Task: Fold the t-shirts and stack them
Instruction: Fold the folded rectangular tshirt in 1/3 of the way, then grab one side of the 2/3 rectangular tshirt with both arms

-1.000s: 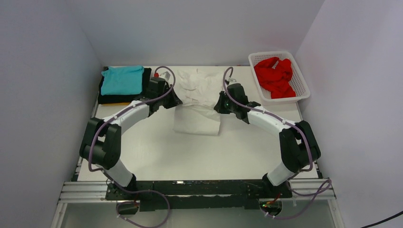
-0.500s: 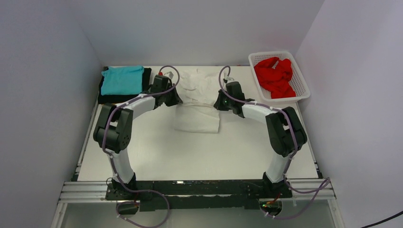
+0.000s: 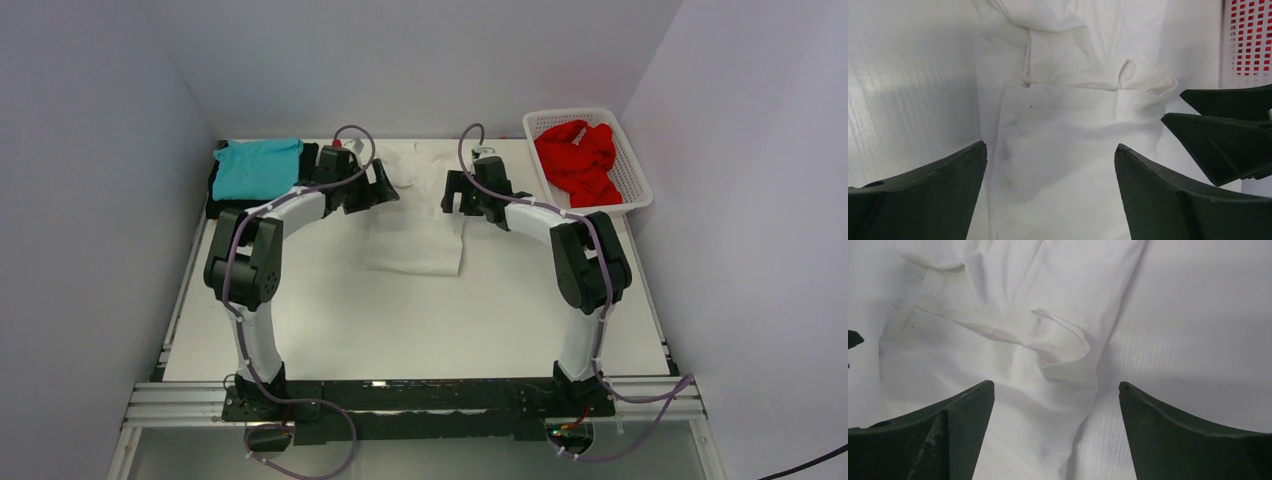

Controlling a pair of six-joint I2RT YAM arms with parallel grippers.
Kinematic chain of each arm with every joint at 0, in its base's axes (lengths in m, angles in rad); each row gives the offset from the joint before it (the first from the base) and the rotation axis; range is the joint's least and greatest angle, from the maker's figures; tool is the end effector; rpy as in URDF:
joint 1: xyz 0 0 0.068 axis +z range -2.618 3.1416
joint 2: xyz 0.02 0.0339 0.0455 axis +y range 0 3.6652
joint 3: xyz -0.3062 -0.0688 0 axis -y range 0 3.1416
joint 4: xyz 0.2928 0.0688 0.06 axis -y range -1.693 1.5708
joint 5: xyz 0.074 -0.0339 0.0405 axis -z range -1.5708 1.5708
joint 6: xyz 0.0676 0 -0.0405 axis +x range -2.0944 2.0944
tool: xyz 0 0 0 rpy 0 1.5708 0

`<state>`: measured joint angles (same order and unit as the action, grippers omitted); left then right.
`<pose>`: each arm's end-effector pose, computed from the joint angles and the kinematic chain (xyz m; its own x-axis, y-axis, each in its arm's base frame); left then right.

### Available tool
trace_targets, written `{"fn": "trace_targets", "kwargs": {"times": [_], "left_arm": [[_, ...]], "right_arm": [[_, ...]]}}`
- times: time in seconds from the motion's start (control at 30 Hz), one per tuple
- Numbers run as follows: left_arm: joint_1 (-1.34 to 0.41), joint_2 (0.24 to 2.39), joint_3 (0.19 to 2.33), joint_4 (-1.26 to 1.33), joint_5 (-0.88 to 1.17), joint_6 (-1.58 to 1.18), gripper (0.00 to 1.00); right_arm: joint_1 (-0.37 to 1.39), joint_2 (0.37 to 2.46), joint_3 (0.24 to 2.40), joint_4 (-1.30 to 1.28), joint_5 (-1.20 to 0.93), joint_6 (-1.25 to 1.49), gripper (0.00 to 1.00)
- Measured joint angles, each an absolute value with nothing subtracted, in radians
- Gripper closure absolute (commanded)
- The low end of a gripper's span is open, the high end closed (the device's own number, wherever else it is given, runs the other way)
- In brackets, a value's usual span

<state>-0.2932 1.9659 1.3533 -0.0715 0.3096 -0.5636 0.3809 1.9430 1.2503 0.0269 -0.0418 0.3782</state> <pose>0.4911 -0.1698 0.1894 -0.7793 -0.2963 -0.5523 0.1006 0.8107 -0.5768 0.4690 0.1908 0.1705 -0.6813 0.1246 -0.7213 -0.1618 0.9354 0.3144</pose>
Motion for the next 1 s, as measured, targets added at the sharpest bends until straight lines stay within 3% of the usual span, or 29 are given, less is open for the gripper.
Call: {"fn": "trace_targets", "kwargs": {"times": [0.27, 0.5, 0.73, 1.0], "left_arm": [[-0.287, 1.685, 1.104, -0.056, 0.29, -0.571, 0.0], [-0.288, 1.399, 0.762, 0.016, 0.295, -0.628, 0.01], [-0.289, 1.374, 0.626, 0.013, 0.291, -0.658, 0.05], [-0.29, 1.497, 0.632, 0.082, 0.303, -0.707, 0.23]], "right_arm": [[0.381, 1.755, 1.069, 0.046, -0.074, 0.432, 0.0], [0.391, 1.595, 0.865, 0.129, -0.256, 0.518, 0.0], [0.422, 1.54, 0.714, 0.157, -0.341, 0.604, 0.01], [0.434, 1.528, 0.647, 0.159, -0.285, 0.709, 0.17]]}}
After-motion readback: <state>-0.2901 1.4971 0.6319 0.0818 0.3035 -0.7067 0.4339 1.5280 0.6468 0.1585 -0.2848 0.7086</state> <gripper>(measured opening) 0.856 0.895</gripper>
